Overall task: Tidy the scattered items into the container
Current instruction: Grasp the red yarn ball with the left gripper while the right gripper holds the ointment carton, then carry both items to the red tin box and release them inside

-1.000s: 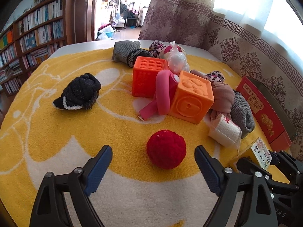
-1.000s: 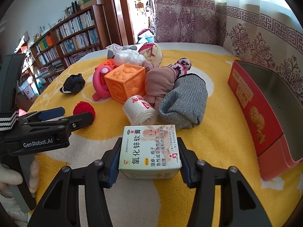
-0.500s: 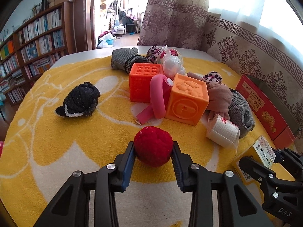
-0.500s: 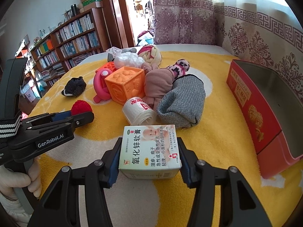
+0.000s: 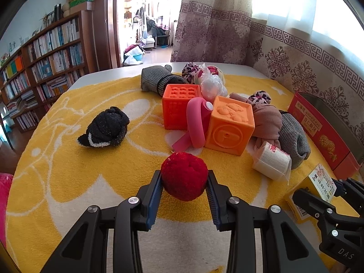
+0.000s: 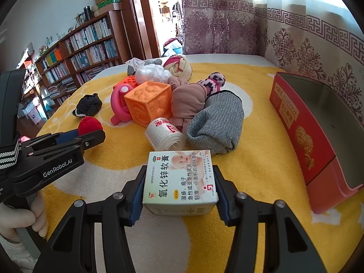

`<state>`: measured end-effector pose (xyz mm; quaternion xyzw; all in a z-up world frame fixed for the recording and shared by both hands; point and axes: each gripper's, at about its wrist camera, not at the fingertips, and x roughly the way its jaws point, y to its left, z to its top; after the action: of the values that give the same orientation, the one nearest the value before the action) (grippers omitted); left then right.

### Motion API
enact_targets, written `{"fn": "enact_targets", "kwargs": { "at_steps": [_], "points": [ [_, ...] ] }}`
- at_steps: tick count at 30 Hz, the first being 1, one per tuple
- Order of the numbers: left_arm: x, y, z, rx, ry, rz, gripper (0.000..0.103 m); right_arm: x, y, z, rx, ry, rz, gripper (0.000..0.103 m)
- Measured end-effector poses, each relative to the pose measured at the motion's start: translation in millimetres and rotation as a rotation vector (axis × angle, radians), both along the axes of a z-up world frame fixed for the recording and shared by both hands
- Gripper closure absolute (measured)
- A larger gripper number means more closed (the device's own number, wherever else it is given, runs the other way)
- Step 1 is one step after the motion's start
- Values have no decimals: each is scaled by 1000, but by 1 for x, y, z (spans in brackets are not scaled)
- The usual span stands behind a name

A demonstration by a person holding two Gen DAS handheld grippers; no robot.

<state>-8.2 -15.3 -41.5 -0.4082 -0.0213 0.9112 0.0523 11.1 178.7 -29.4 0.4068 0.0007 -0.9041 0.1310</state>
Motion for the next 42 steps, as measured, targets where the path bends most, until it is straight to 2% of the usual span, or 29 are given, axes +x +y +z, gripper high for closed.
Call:
{"fn": "enact_targets", "kwargs": {
  "at_steps": [13, 18, 27, 35, 42],
  "points": [
    [1, 1, 2, -10, 6, 6, 64, 4, 10, 4, -27, 21, -19, 46],
    [5, 6, 11, 7, 15, 4, 64, 9, 23, 14, -46, 57, -42, 46],
    [10, 38, 32, 22, 40, -74, 64, 18, 87, 51, -94, 183, -213, 46],
    [11, 75, 44, -1, 49, -142, 64, 24, 151, 65, -112, 240, -365, 46],
    [13, 112, 55, -12, 61, -207, 64, 16, 191, 74, -43, 271, -451, 46]
  ]
}}
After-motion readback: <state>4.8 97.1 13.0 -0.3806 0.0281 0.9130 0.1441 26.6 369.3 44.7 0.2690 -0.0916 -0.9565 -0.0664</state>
